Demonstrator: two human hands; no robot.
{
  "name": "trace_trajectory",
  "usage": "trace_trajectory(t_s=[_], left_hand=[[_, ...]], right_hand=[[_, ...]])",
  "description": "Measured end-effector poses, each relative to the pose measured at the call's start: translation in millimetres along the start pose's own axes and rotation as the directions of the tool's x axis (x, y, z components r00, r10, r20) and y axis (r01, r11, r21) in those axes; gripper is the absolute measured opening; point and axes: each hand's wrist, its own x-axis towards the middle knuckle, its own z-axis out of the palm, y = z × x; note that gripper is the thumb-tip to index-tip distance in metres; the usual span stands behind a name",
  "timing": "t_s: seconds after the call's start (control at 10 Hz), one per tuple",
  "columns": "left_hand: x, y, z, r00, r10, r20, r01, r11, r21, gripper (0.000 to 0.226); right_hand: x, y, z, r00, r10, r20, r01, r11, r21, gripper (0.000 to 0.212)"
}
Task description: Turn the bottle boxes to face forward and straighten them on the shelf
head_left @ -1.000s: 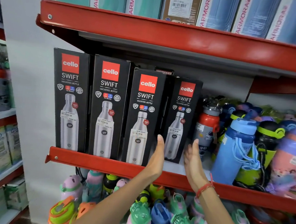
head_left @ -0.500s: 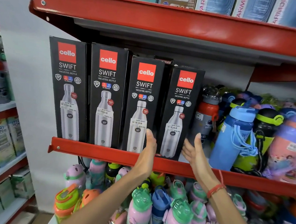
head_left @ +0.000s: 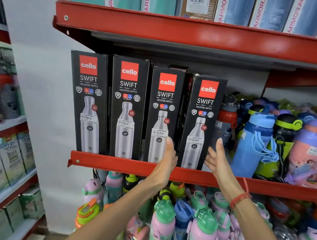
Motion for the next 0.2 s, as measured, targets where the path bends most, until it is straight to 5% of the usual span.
trace_trajectory(t_s=[0.1,0.2], left_hand=[[4,32,-14,0.983,0.153,-0.102,-0.145,0.986,0.084,0.099],[-8,73,-37,0.824,0.52,-0.226,-0.472,0.85,0.234,0.065]], right_hand=[[-12,-33,15,0.94,-0.271,-0.208,0.24,0.957,-0.163,0.086],[-19,-75,31,0.701,-0.661,-0.269,0.526,0.733,-0.43,0.076]])
